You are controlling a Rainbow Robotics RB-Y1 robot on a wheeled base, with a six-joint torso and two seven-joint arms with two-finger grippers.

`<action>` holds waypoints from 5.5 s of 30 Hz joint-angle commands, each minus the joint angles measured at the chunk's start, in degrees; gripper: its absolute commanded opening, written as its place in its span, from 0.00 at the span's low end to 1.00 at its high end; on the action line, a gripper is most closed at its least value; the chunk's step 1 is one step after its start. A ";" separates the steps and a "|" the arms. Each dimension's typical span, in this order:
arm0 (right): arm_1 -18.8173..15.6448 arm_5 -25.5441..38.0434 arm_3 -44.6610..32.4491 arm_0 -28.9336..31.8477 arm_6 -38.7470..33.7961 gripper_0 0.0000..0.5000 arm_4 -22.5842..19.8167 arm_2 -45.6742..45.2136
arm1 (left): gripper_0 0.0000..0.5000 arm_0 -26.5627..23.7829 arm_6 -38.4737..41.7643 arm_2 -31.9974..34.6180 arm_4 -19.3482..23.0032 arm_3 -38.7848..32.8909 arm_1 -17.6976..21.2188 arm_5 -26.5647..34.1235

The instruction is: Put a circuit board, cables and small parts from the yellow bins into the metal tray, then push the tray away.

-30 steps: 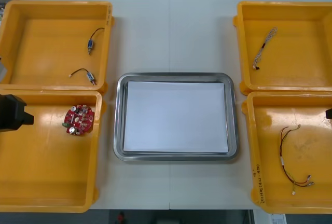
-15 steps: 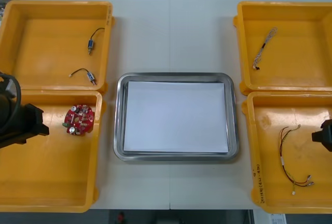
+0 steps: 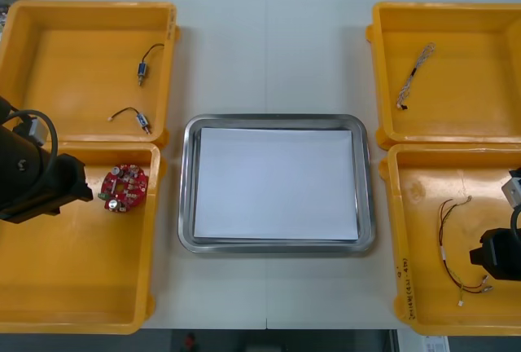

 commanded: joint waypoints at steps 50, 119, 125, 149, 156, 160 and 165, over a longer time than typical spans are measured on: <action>2.72 -24.93 11.87 5.91 -2.41 1.00 8.85 13.69 | 1.00 -4.10 5.74 -14.29 -7.90 10.86 -2.62 -14.44; -18.90 1.58 -7.82 -10.62 1.01 0.00 -20.33 -8.81 | 0.00 -5.42 4.78 -4.27 6.60 -3.56 9.51 -0.72; -21.10 1.58 -8.79 -10.97 1.28 0.00 -23.76 -7.58 | 0.00 -6.83 4.42 -3.92 7.83 -6.63 10.47 2.62; -24.26 1.58 -9.93 -16.86 2.68 0.00 -24.55 1.65 | 0.00 -34.42 3.28 -26.86 13.10 -0.92 -0.34 6.36; -24.26 1.58 -9.93 -16.77 2.77 0.00 -24.64 1.65 | 0.00 -41.10 3.11 -35.12 7.83 5.23 -10.09 5.60; -24.26 1.58 -9.84 -16.77 2.86 0.00 -24.38 1.65 | 0.01 -41.89 3.02 -37.94 6.86 8.57 -13.70 2.26; -24.26 1.58 -9.84 -16.77 2.86 0.00 -24.38 1.65 | 0.00 -41.89 2.23 -41.89 6.16 11.47 -14.84 -2.31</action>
